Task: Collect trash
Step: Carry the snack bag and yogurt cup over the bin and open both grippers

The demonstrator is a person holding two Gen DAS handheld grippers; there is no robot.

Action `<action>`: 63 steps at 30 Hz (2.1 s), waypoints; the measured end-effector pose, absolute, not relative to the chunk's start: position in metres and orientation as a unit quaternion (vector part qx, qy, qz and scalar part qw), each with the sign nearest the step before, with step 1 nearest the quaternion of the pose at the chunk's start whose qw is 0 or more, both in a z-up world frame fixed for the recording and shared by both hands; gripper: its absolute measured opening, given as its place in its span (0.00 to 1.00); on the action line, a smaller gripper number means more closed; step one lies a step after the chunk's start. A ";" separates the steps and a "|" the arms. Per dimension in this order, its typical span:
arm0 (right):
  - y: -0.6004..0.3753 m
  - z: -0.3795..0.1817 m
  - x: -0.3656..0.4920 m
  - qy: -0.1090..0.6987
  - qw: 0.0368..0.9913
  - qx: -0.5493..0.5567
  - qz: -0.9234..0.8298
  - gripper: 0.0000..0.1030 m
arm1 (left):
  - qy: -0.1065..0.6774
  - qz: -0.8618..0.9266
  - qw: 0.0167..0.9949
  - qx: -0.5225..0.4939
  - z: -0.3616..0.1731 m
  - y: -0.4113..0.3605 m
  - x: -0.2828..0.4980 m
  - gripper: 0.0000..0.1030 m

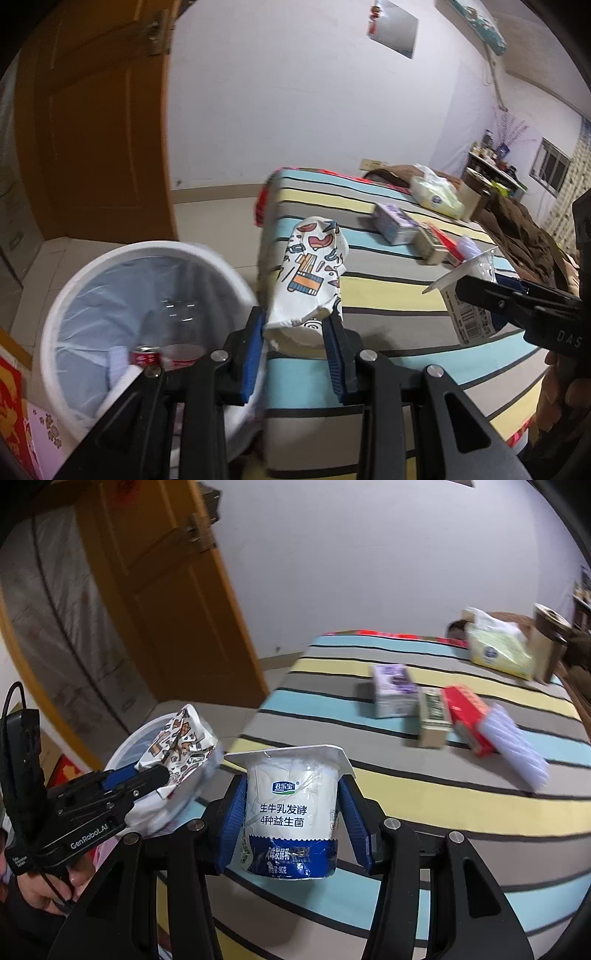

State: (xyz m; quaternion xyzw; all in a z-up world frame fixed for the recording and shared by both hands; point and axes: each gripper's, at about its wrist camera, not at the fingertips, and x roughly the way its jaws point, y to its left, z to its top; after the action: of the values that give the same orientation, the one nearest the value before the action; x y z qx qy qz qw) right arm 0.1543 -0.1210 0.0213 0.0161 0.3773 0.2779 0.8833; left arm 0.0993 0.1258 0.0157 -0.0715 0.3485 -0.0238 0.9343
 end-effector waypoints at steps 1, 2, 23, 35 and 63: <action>-0.114 0.022 0.155 0.377 0.881 0.013 0.286 0.50 | 0.348 -0.017 0.934 -0.073 0.015 0.132 0.097 0.32; -0.107 0.022 0.154 0.377 0.879 0.009 0.293 0.50 | 0.347 -0.010 0.935 -0.075 0.015 0.138 0.095 0.32; 0.010 0.007 0.156 0.395 0.823 -0.040 0.407 0.50 | 0.357 0.095 0.923 -0.113 -0.006 0.240 0.067 0.34; 0.039 -0.009 0.159 0.420 0.804 -0.073 0.415 0.51 | 0.369 0.116 0.915 -0.118 -0.017 0.263 0.063 0.34; -0.010 0.020 0.148 0.372 0.839 -0.031 0.396 0.61 | 0.350 0.130 0.922 -0.099 0.013 0.235 0.050 0.54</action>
State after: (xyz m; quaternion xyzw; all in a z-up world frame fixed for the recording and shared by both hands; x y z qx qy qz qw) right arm 0.1476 -0.0102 0.0204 -0.0306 0.3721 0.3962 0.8388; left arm 0.0496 0.2345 0.0133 -0.0992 0.3503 0.1295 0.9223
